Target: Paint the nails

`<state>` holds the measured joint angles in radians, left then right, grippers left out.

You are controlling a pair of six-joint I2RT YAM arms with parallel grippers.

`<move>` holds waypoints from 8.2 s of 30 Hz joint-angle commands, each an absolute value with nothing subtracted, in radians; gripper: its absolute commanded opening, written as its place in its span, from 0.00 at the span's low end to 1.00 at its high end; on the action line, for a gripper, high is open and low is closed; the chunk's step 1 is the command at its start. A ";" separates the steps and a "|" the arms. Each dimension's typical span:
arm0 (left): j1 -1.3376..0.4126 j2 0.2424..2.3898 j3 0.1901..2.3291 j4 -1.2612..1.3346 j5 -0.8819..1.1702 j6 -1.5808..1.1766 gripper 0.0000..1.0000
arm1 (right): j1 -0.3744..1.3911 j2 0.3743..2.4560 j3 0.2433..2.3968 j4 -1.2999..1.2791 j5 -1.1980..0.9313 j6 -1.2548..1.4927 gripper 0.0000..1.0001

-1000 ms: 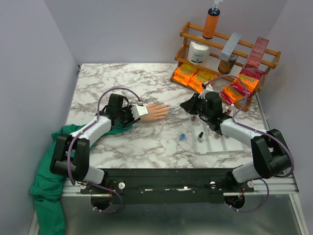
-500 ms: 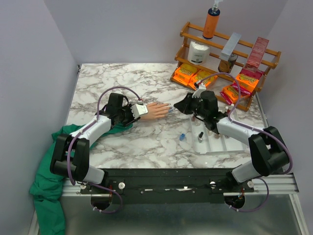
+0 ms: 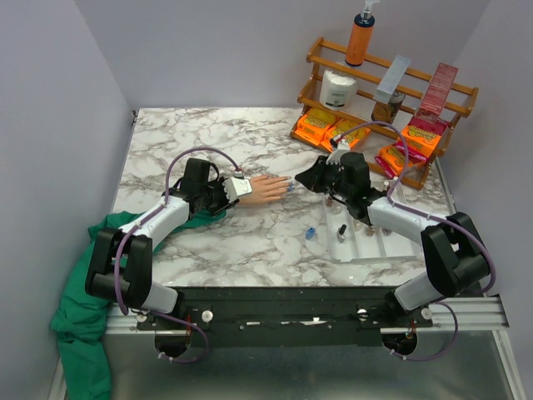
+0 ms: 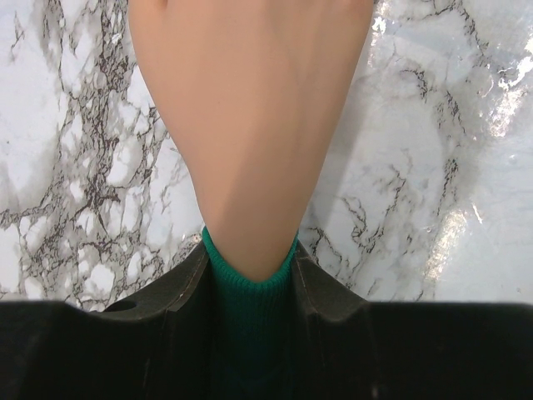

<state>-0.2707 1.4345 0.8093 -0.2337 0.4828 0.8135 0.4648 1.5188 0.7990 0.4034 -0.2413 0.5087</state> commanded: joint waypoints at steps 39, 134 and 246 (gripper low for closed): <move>-0.271 1.428 0.831 -0.219 0.543 0.792 0.00 | 0.466 1.552 0.822 0.367 -0.166 0.531 0.01; -0.271 1.447 0.854 -0.226 0.543 0.776 0.00 | 0.460 1.526 0.798 0.423 -0.218 0.480 0.01; -0.272 1.448 0.859 -0.232 0.552 0.773 0.00 | 0.422 1.534 0.793 0.428 -0.285 0.462 0.01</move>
<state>-0.2707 1.4517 0.8246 -0.2424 0.4911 0.7994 0.4217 1.5177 0.7681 0.4461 -0.3073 0.4713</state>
